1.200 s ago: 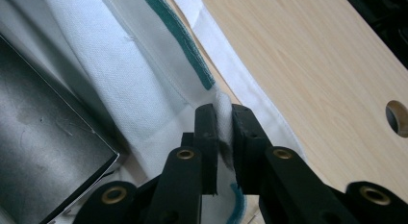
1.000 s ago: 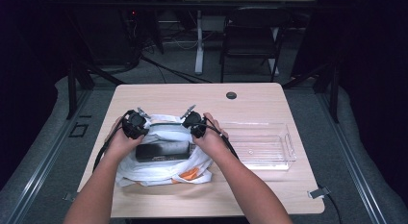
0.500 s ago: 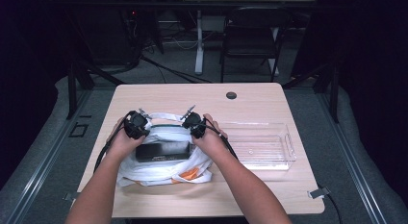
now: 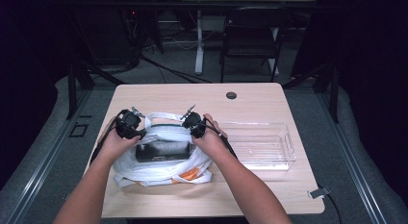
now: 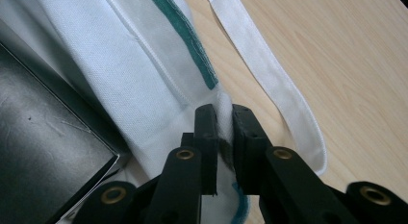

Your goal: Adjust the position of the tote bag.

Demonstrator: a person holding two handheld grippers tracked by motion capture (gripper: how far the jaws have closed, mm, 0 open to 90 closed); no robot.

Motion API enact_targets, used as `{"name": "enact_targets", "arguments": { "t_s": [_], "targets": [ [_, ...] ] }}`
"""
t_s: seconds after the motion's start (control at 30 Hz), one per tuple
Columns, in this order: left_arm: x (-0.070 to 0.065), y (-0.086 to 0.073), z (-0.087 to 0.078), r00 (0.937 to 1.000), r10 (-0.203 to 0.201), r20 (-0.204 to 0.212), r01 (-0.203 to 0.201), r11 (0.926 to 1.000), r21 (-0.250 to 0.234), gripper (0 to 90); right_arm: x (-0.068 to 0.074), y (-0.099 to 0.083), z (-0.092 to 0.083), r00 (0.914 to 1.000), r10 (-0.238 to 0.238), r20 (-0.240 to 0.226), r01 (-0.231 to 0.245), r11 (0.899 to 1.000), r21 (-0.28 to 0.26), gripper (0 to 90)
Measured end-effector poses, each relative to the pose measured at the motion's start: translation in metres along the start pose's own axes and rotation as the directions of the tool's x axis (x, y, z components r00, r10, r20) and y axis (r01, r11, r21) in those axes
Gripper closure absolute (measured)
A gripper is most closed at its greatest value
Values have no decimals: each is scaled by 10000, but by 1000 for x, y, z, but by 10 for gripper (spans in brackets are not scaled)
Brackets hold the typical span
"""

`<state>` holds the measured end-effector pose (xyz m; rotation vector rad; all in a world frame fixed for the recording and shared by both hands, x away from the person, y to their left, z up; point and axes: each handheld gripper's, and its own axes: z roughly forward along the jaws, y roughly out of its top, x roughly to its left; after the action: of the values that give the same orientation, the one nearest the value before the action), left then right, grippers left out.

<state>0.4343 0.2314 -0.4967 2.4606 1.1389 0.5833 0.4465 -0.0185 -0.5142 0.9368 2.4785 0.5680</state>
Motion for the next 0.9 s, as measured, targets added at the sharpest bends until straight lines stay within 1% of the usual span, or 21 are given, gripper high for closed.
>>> {"name": "enact_targets", "arguments": {
  "t_s": [0.03, 0.07, 0.17, 0.2, 0.23, 0.27, 0.3, 0.43, 0.47, 0.5, 0.53, 0.7, 0.73, 0.77, 0.83, 0.87, 0.9],
  "targets": [
    [1, -1, -4, 10000, 34, -22, -34, 10000, -51, 530, -1, 1, -1, 10000, -92, -5, 92, 9999, 102, 821],
    [2, -3, -8, 10000, 66, -72, -67, 9999, -119, 527, -1, 1, 0, 10000, -85, 0, 85, 9999, 112, 821],
    [4, -8, -17, 9999, 120, -51, -121, 9996, -257, 523, -1, 1, 0, 10000, -73, -3, 73, 9999, 151, 821],
    [4, -10, -20, 9998, 180, -116, -183, 9995, -246, 523, -1, 1, 0, 10000, -70, -4, 70, 9999, 145, 821],
    [4, -12, -22, 9998, 165, -93, -168, 9995, -262, 523, -1, 1, 0, 10000, -70, -2, 70, 9999, 138, 821],
    [5, -14, -25, 9999, 160, 7, -159, 9996, -244, 524, -1, 1, 1, 10000, -79, -3, 79, 9999, 143, 821],
    [5, -15, -26, 9998, 176, -5, -176, 9996, -214, 524, -1, 1, 0, 10000, -80, 1, 80, 9999, 138, 820],
    [1, -21, -33, 9991, 431, 19, -431, 9990, -65, 531, -1, 1, 0, 10000, -75, 2, 75, 9999, 140, 820],
    [1, -21, -33, 9991, 431, 19, -431, 9990, -65, 532, -1, 1, 0, 10000, -75, 2, 75, 9999, 140, 820],
    [-1, -22, -35, 9984, 557, 18, -557, 9984, -6, 535, -1, 1, 0, 9999, -108, 0, 108, 9998, 171, 820],
    [-2, -23, -36, 9977, 681, 33, -681, 9977, 62, 536, -1, 1, 0, 9999, -101, 4, 101, 9998, 166, 821],
    [-8, -24, -33, 9961, 885, -12, -884, 9955, 332, 577, -1, 1, 0, 9999, -117, 22, 117, 9998, 184, 820],
    [-9, -24, -32, 9957, 923, -124, -918, 9952, 348, 587, -1, 1, 0, 9999, -159, 27, 159, 9996, 216, 820],
    [-9, -24, -31, 9944, 1044, -165, -1037, 9938, 412, 600, 0, 1, 0, 9999, -169, 34, 168, 9996, 212, 820],
    [-9, -24, -27, 9933, 1088, -390, -1064, 9926, 589, 641, -1, 1, -1, 9998, -196, 17, 195, 9996, 217, 820],
    [-9, -25, -26, 9936, 1057, -391, -1031, 9927, 618, 660, 0, 0, 0, 10000, -92, 17, 92, 9999, 91, 820],
    [-8, -25, -25, 9936, 1064, -375, -1041, 9928, 593, 677, 0, 0, 0, 10000, -98, 2, 98, 9999, 96, 821]
  ]
}}
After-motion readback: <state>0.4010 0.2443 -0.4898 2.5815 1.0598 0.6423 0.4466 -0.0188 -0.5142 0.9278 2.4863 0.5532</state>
